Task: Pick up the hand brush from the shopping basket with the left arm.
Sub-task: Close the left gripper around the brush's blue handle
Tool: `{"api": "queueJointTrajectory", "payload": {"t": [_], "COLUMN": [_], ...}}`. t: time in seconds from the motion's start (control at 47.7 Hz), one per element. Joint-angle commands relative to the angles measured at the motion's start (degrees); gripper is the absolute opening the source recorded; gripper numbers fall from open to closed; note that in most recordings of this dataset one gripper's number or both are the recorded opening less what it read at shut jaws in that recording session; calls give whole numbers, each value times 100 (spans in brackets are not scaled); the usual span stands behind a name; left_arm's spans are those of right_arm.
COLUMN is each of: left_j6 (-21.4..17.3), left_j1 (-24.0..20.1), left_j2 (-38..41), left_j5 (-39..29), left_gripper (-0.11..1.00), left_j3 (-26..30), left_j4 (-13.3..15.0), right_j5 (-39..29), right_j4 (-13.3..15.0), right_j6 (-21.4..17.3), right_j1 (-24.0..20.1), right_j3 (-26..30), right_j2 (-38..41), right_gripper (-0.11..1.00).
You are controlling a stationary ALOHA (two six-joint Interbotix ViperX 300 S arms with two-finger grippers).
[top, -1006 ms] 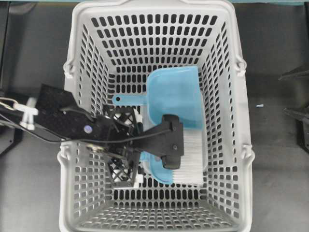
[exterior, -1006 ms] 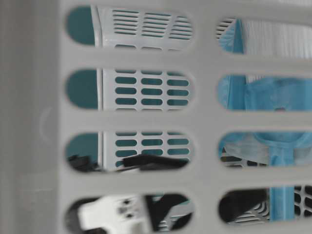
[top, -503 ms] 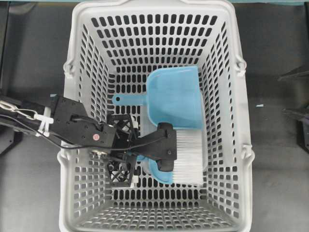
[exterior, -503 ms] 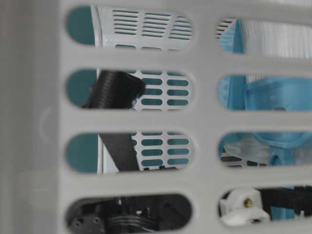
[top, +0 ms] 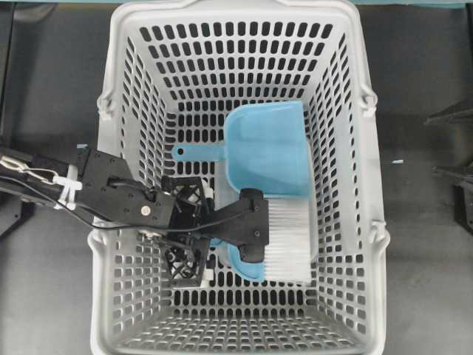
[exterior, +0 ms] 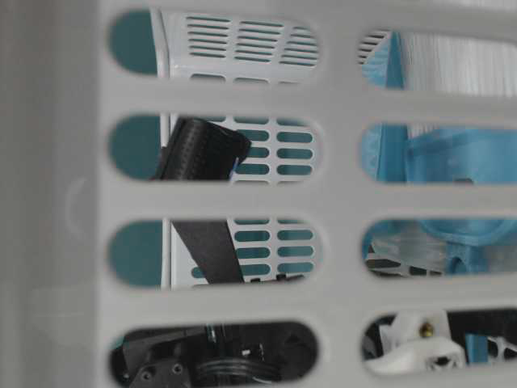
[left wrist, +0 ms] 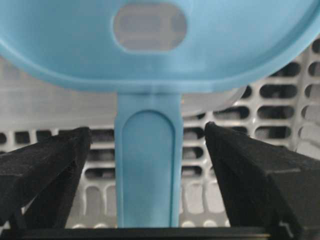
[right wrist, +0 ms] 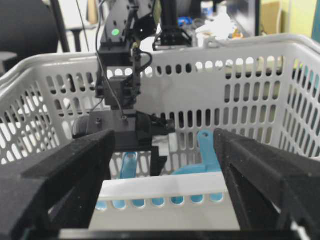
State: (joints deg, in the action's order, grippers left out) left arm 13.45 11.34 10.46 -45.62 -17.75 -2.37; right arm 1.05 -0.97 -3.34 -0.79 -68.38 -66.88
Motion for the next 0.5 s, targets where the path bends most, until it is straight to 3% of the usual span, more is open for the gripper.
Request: {"api": "queueJointTrajectory", "payload": {"t": [0.0,0.126,0.273,0.482], "left_j6": [9,-9,-26,-35], "left_j1": [9,44,97,97], "left_j2": [-18,-18,-26,-44], "left_j5": [70,70,62,62], "left_gripper": [86,69,25,25], "left_j3": [62,70,79,79], "left_j4": [-18,-9,-18,-18], "right_j5": [26,26,26,26], "right_j4": [-18,-18,-26,-18], "right_j6": [-9,-9,-9,-9], "right_j1": [-9,-9,-9,-9], "right_j3": [26,9,0,-9], "right_j2": [35,35,35,35], "right_gripper": [76,76,76,76]}}
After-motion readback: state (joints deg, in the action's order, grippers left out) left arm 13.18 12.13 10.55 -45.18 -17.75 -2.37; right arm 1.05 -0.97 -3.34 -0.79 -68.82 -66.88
